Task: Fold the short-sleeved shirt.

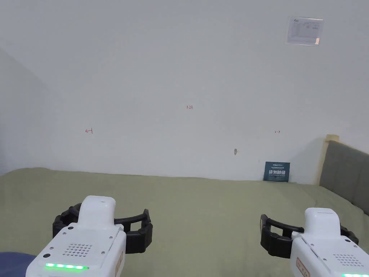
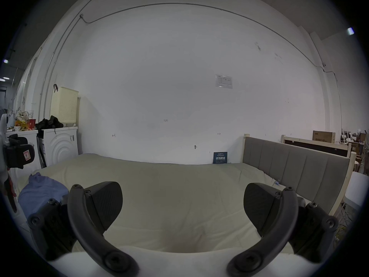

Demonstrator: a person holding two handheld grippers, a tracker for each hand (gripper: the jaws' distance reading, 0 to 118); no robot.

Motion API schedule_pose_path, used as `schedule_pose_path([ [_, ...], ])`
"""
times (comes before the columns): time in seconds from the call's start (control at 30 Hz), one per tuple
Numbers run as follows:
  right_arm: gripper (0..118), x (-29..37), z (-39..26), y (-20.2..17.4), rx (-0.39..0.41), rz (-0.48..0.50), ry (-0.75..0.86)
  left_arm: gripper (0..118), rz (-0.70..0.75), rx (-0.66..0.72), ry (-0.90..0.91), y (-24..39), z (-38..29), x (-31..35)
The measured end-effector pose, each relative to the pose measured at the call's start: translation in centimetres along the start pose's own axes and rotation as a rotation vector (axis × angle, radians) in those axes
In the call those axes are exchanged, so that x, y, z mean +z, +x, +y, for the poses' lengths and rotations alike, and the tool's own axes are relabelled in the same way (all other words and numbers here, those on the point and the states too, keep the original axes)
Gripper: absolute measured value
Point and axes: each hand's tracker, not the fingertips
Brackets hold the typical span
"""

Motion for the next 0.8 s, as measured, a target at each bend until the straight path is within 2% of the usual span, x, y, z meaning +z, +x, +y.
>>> schedule_pose_path([
  [0.8, 118, -0.04, 0.19, -0.39, 0.007, 0.007, -0.013, 118, -0.003, 0.010, 0.002, 0.42, 0.27, 0.24],
])
